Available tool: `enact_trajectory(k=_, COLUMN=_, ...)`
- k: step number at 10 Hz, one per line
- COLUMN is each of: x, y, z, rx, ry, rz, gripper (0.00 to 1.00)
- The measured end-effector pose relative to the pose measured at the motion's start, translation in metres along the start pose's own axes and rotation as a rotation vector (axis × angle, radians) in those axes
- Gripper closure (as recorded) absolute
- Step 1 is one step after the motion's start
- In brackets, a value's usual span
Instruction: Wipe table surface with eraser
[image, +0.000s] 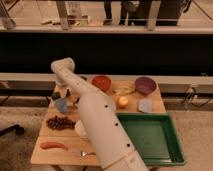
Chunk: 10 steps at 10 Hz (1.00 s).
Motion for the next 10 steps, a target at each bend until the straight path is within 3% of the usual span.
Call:
enact_trajectory(k=5, x=0.022, y=0.019, z=-0.006, rx=0.006, ry=0.004, rz=0.039, gripper=1.00)
enact_trajectory(k=10, x=0.029, y=0.011, z=-0.013, rx=0.025, ry=0.008, rz=0.066, gripper=1.00)
